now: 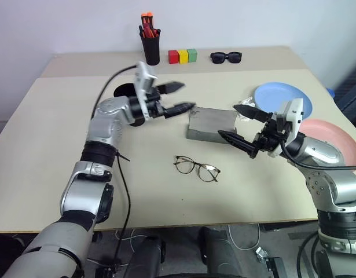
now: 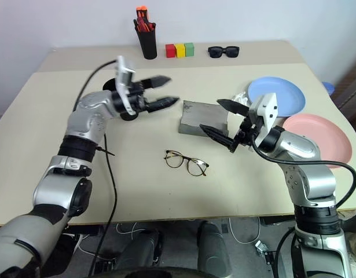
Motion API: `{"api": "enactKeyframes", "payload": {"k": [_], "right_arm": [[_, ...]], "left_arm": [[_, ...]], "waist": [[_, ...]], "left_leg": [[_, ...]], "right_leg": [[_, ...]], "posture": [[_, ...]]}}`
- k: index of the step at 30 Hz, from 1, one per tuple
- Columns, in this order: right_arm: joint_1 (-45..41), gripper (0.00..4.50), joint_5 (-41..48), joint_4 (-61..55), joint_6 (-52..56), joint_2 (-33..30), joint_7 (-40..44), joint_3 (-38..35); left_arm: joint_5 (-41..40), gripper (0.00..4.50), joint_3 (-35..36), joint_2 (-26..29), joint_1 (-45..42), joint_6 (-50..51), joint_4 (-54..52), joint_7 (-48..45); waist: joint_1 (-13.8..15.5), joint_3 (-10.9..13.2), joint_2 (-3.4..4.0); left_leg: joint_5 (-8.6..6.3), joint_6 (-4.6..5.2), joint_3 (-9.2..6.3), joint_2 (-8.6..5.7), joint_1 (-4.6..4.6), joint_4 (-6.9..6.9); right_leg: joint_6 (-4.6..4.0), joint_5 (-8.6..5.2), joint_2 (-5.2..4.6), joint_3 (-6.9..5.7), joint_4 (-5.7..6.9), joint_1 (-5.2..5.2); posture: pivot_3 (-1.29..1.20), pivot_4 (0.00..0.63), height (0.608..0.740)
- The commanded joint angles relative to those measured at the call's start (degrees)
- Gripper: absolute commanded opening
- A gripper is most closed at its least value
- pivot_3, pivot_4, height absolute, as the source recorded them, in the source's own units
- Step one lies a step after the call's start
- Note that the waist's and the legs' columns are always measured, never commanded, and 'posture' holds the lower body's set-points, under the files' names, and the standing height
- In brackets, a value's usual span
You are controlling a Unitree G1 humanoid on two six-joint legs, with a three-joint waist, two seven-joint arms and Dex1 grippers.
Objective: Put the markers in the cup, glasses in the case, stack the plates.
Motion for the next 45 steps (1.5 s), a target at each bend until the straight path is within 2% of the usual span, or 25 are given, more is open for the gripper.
{"api": "enactKeyframes", "payload": {"k": [1,10,21,24,31,36,42,45], "right_arm": [[3.0,4.50,-0.1,-2.7,-1.2,-2.5,1.1,-2.9],[13.4,4.50,-1.1,-7.6,-2.3,-4.6,-1.7,-9.5],[15.8,4.50,-1.0,-11.2,-2.4,-4.0,-5.5,-10.1],[15.7,4.50,-1.3,-11.0,-2.7,-4.0,-5.9,-9.9],[14.4,4.50,-1.7,-9.8,-3.4,-3.9,-6.1,-8.7],[13.4,4.50,-2.1,-8.8,-3.7,-3.9,-5.6,-8.2],[12.5,4.50,-2.3,-8.0,-3.9,-3.7,-5.1,-7.3],[11.7,4.50,-2.4,-7.3,-4.0,-3.6,-4.8,-6.9]], "left_arm": [[6.7,4.47,-4.3,-3.7,-3.8,-7.8,8.8,-1.5],[15.2,4.47,-6.1,-10.5,-9.3,-18.6,26.7,2.5],[23.5,4.47,-6.3,-14.2,-12.2,-19.8,34.8,13.7],[24.0,3.69,-5.4,-14.7,-12.2,-18.8,35.3,14.1],[24.2,0.07,-4.5,-13.9,-11.9,-17.5,34.9,11.8],[24.3,0.02,-4.0,-10.9,-12.1,-16.3,33.5,5.8],[22.0,0.02,-3.1,-5.1,-10.7,-13.4,29.6,-9.6],[22.5,0.02,-3.5,-2.1,-9.5,-13.1,28.3,-13.0]], "waist": [[0.3,0.0,0.00],[0.1,0.0,-0.04],[0.2,0.0,-0.06],[0.2,0.0,-0.06],[0.1,0.0,-0.06],[0.0,0.0,-0.06],[0.0,0.0,-0.06],[0.0,0.0,-0.06]], "left_leg": [[0.00,0.00,0.00,0.00,-0.01,0.01],[-0.04,0.08,0.01,0.01,-0.01,0.02],[-0.05,0.10,0.01,0.00,-0.01,0.09],[-0.06,0.10,0.01,0.00,-0.01,0.09],[-0.06,0.11,0.01,0.00,0.00,0.10],[-0.06,0.11,0.01,0.00,0.02,0.10],[-0.06,0.11,0.01,0.00,0.00,0.11],[-0.09,0.15,0.01,0.00,-0.02,0.21]], "right_leg": [[0.00,0.00,0.00,0.00,-0.01,0.01],[0.03,-0.02,-0.01,0.00,-0.07,0.04],[0.08,-0.04,-0.01,-0.01,-0.05,0.08],[0.08,-0.04,-0.01,0.00,-0.05,0.09],[0.08,-0.04,-0.01,-0.01,-0.04,0.09],[0.09,-0.04,0.00,-0.01,-0.01,0.10],[0.08,-0.04,0.00,-0.01,0.01,0.09],[0.08,-0.04,0.00,-0.01,0.02,0.09]], "posture": [[0.00,0.150,0.740],[0.00,0.150,0.740],[0.00,0.150,0.740],[0.00,0.150,0.740],[0.00,0.150,0.740],[0.00,0.150,0.740],[0.00,0.150,0.740],[0.00,0.150,0.740]]}}
